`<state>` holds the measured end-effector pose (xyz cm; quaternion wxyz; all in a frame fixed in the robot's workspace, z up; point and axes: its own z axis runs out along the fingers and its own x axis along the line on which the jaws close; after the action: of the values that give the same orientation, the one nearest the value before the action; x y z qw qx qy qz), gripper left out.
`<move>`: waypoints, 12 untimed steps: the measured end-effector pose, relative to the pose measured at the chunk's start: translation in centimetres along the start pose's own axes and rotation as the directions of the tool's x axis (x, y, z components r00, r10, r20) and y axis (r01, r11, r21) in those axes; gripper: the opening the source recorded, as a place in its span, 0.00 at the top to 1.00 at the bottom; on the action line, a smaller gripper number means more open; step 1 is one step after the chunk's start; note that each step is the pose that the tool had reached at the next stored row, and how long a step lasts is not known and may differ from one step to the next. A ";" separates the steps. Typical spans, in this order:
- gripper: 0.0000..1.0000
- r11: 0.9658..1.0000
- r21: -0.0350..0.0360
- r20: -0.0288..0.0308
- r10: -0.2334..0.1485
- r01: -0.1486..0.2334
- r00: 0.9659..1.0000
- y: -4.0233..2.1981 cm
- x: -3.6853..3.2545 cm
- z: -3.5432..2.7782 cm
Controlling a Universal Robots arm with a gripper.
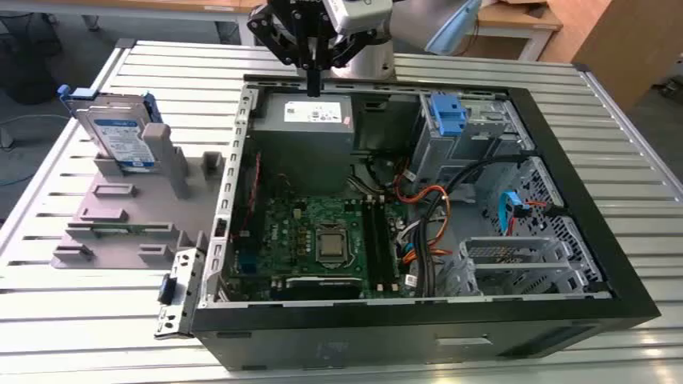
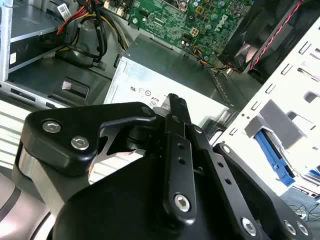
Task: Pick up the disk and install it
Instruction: 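Reach for the disk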
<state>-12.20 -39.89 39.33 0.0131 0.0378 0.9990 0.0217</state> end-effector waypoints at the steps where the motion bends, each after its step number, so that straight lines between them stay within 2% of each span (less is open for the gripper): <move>1: 0.89 1.000 0.000 0.000 0.000 0.000 1.000 0.00 0.00 0.00; 12: 0.89 1.000 0.000 0.000 0.000 0.000 1.000 -0.03 0.38 -0.01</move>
<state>-12.58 -39.89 39.33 0.0131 0.0379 0.9990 0.0217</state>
